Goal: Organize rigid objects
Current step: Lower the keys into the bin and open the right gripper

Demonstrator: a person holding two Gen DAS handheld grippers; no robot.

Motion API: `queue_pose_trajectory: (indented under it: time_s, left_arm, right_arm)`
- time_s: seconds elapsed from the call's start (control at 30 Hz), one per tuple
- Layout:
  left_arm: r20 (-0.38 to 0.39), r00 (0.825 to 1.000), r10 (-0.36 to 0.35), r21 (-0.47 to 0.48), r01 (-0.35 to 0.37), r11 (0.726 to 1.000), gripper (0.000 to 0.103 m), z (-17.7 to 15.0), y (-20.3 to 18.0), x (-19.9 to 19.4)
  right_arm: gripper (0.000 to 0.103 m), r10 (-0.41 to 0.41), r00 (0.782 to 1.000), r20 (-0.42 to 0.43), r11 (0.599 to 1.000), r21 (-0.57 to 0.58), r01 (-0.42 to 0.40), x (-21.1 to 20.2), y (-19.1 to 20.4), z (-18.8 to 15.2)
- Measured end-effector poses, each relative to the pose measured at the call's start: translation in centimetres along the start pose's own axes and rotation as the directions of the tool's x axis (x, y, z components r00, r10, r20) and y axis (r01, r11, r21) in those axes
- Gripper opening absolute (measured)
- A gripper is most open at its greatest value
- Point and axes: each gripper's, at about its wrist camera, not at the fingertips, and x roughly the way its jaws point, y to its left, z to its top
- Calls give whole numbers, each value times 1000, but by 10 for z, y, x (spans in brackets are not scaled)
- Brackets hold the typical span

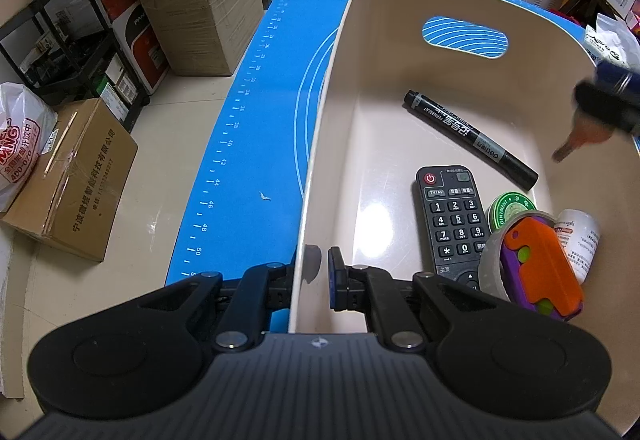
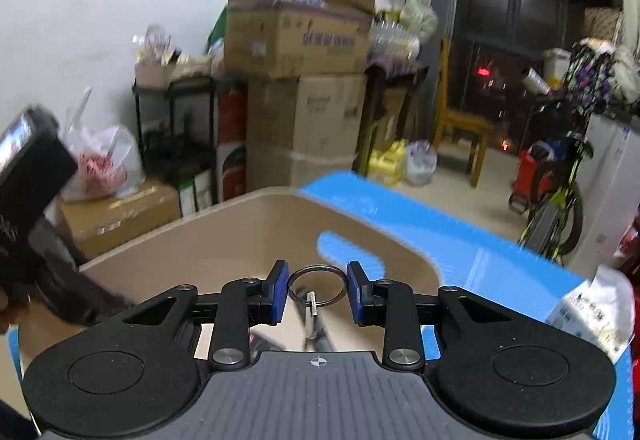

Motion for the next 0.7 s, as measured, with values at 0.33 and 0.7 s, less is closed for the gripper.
queue_pose_trajectory:
  time_s: [0.33, 0.7]
  left_arm:
    - [3, 1000, -9, -2, 9, 1000, 10, -1, 2, 0]
    - [83, 997, -8, -34, 11, 999, 49, 2, 7, -20]
  right_arm:
    - [40, 21, 980, -197, 1000, 19, -17, 32, 13, -23]
    - [75, 31, 990, -138, 995, 94, -18, 9, 2, -14]
